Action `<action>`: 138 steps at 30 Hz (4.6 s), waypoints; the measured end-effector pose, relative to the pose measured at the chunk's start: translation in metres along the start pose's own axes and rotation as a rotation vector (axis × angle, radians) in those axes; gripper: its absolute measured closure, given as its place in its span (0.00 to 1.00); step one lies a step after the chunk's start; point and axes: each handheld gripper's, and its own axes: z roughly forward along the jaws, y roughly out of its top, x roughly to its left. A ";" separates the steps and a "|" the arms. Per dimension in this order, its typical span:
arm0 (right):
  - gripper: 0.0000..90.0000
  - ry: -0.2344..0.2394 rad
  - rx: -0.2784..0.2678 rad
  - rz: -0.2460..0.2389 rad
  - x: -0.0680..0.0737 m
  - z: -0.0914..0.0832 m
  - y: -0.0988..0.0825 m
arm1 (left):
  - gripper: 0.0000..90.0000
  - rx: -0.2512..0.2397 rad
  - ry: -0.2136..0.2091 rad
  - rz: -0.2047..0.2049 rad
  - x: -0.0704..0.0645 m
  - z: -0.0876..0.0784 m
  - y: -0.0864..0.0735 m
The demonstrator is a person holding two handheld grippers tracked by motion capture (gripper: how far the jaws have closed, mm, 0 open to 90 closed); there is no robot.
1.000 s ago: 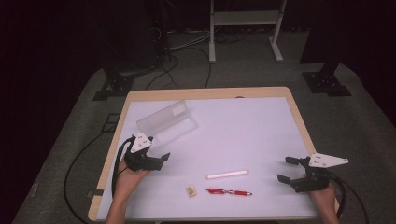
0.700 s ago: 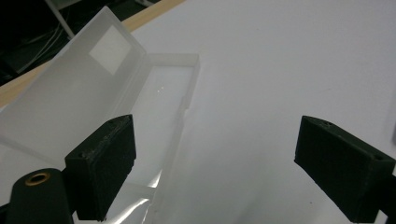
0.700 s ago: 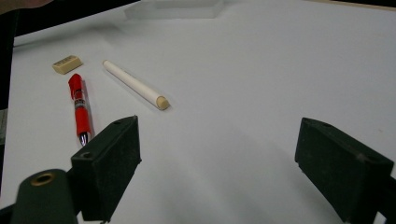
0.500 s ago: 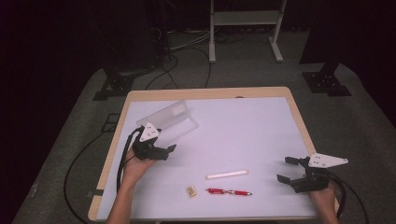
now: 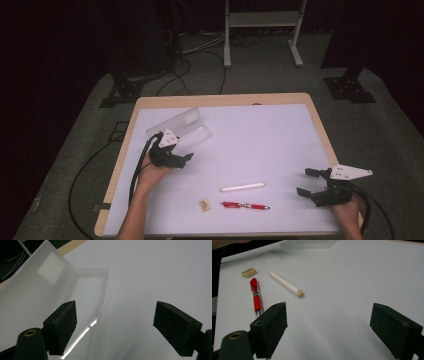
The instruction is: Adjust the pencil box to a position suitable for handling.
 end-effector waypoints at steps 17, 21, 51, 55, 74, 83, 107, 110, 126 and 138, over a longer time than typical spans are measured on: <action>0.15 0.000 0.002 -0.004 0.000 0.001 0.000 | 0.57 0.062 -0.027 -0.012 0.012 0.023 -0.013; 0.15 0.001 0.001 -0.003 0.000 0.001 0.000 | 0.57 0.079 -0.032 -0.020 0.015 0.026 -0.016; 0.15 0.002 0.000 -0.011 0.000 0.001 0.000 | 0.99 0.150 -0.005 -0.002 0.018 0.037 -0.022; 0.15 0.003 0.002 -0.010 0.000 0.001 0.000 | 0.99 0.143 -0.002 0.003 0.018 0.034 -0.021; 0.15 -0.002 0.009 -0.005 0.000 0.002 0.000 | 0.99 0.095 -0.038 0.088 -0.003 0.015 0.001; 0.15 -0.006 0.010 0.001 -0.001 0.002 0.001 | 0.99 0.064 -0.082 0.164 -0.022 0.017 0.029; 0.15 -0.003 0.005 -0.001 -0.001 0.002 0.000 | 0.99 0.069 -0.244 0.231 -0.058 0.038 0.038; 0.15 -0.002 0.003 -0.003 -0.001 0.002 0.000 | 0.99 0.070 -0.262 0.244 -0.063 0.039 0.038; 0.15 -0.001 0.004 -0.002 -0.001 0.002 0.001 | 0.99 0.057 -0.385 0.285 -0.081 0.043 0.039; 0.15 -0.001 0.008 0.001 -0.001 0.002 0.001 | 0.99 0.066 -0.473 0.283 -0.091 0.053 0.028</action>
